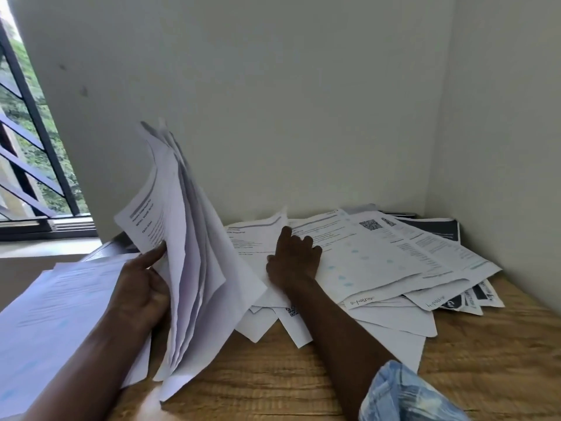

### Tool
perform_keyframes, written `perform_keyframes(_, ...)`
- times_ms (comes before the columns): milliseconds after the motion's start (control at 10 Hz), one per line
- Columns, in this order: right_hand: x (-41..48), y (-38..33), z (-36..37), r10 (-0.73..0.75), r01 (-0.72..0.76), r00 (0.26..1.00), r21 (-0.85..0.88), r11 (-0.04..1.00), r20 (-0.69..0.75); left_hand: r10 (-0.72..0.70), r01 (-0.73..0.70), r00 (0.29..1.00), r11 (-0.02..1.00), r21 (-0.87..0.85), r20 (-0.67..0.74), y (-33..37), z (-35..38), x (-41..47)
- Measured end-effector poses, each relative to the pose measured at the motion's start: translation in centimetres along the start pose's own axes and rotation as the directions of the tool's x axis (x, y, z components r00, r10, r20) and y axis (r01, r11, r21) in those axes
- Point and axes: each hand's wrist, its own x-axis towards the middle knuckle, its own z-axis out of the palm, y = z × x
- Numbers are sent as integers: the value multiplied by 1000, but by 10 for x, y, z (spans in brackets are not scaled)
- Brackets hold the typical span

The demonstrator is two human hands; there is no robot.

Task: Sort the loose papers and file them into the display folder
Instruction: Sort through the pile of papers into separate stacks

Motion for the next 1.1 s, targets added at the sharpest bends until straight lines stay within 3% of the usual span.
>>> perform_keyframes(100, 6, 10, -4, 90, -64, 994, 358, 932, -56, 20, -7, 994, 993, -120, 105, 0, 0, -3)
perform_keyframes(200, 8, 21, -14, 211, -149, 977, 674, 724, -11, 39, -18, 996, 973, -229, 85, -3, -6, 2)
perform_keyframes(300, 16, 24, -36, 223, -116, 975, 871, 478, 8, 148, -144, 989, 965, -221, 3, -8, -2, 6)
perform_keyframes(400, 18, 24, -70, 114, -11, 993, 950, 313, -26, 304, -308, 949, 950, -45, -80, -8, 22, -7)
perform_keyframes(500, 6, 23, -106, -48, 133, 991, 940, 313, -124, 422, -416, 903, 906, 81, -83, -6, 53, -23)
perform_keyframes(600, -11, 30, -135, -126, 288, 958, 891, 351, -260, 578, -542, 809, 804, 245, -105, 8, 86, -34)
perform_keyframes(700, -25, 45, -162, -47, 322, 946, 910, 262, -321, 701, -612, 697, 690, 387, -147, 31, 119, -36)
perform_keyframes(800, -38, 65, -184, -15, 355, 932, 906, 232, -362, 728, -611, 680, 632, 477, -93, 50, 147, -37)
perform_keyframes(900, -51, 83, -193, -25, 348, 936, 919, 187, -350, 683, -597, 730, 649, 471, -16, 49, 170, -45)
perform_keyframes(1000, -69, 91, -191, -18, 429, 894, 842, 328, -449, 692, -623, 722, 658, 423, -15, 39, 191, -56)
perform_keyframes(1100, -80, 95, -181, 36, 498, 800, 695, 519, -599, 685, -640, 728, 687, 344, -14, 29, 206, -66)
